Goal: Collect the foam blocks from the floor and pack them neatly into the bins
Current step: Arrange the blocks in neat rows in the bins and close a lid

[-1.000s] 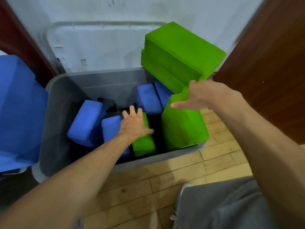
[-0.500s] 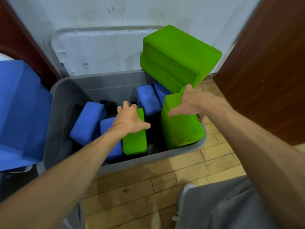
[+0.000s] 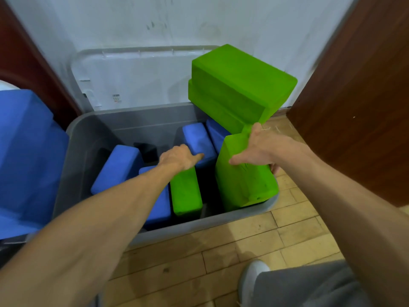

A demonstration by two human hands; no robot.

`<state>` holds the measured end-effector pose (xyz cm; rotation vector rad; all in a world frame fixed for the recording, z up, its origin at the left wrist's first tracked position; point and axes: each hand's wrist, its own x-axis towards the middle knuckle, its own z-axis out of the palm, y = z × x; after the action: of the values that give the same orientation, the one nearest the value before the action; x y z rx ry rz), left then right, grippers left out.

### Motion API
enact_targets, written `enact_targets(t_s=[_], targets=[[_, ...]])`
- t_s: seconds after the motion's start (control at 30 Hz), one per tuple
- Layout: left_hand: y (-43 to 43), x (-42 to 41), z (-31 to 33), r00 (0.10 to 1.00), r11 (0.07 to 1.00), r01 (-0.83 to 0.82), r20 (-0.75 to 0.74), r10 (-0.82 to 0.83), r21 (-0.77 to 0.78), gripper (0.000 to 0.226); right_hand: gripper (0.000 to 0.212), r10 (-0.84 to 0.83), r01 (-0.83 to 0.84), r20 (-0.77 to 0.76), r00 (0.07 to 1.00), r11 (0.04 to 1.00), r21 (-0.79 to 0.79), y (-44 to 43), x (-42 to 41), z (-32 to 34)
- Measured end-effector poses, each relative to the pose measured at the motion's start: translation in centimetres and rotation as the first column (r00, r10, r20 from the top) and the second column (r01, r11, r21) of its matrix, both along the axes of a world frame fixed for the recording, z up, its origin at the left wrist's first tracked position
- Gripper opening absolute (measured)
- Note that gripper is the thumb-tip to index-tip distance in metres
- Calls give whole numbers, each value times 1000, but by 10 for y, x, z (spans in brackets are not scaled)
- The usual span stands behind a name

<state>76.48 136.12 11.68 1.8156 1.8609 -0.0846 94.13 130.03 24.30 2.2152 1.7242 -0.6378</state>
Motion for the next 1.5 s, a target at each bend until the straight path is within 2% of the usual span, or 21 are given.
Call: enact_targets(t_s=[0.13,0.27,0.43,0.53,0.67,0.8,0.9,0.97,1.03,1.1,1.17,1.33,1.43,1.5], targets=[[19,16,-14,951,978,-196,228,207,-67,88,111,33,-33,-11,999,999,6,1,-1,-1],[30,22,-24,926,963,-237,271,264,-126,76,119,58,-57,-64,996,998,7,2,1,-8],[39,17,-37,851,929,-342,372,371,-143,76,124,76,-76,-76,994,997,5,3,5,-7],[38,15,-43,864,940,-326,374,338,-98,63,122,79,-79,-103,992,997,-2,6,5,-7],[32,15,-43,926,970,-240,293,238,-29,51,110,79,-78,-79,994,997,10,6,6,-12],[33,6,-40,897,987,-143,411,162,-75,48,102,91,-90,-35,995,996,24,2,-1,-17],[29,-9,-35,873,988,-145,463,156,-59,56,98,134,-141,68,989,985,101,-2,-12,-15],[20,-21,-30,878,987,-155,453,154,-36,57,92,200,-233,193,961,959,165,-6,-20,-11],[8,-34,-23,897,989,-149,422,134,4,59,77,279,-351,282,918,903,250,-6,-29,-6],[-8,-45,-12,931,991,-125,350,101,46,59,53,352,-420,253,901,853,311,-1,-40,-8],[-24,-50,1,958,993,-103,273,85,55,58,36,435,-473,189,881,828,300,3,-52,-15],[-57,-31,19,998,991,-9,57,2,133,66,33,529,-540,108,842,822,182,6,-57,-29],[-71,-9,17,991,996,79,-113,-75,30,90,33,563,-572,104,820,802,172,10,-46,-23],[-77,0,11,971,992,119,-211,-109,36,107,38,561,-574,124,818,788,222,15,-38,-19]])
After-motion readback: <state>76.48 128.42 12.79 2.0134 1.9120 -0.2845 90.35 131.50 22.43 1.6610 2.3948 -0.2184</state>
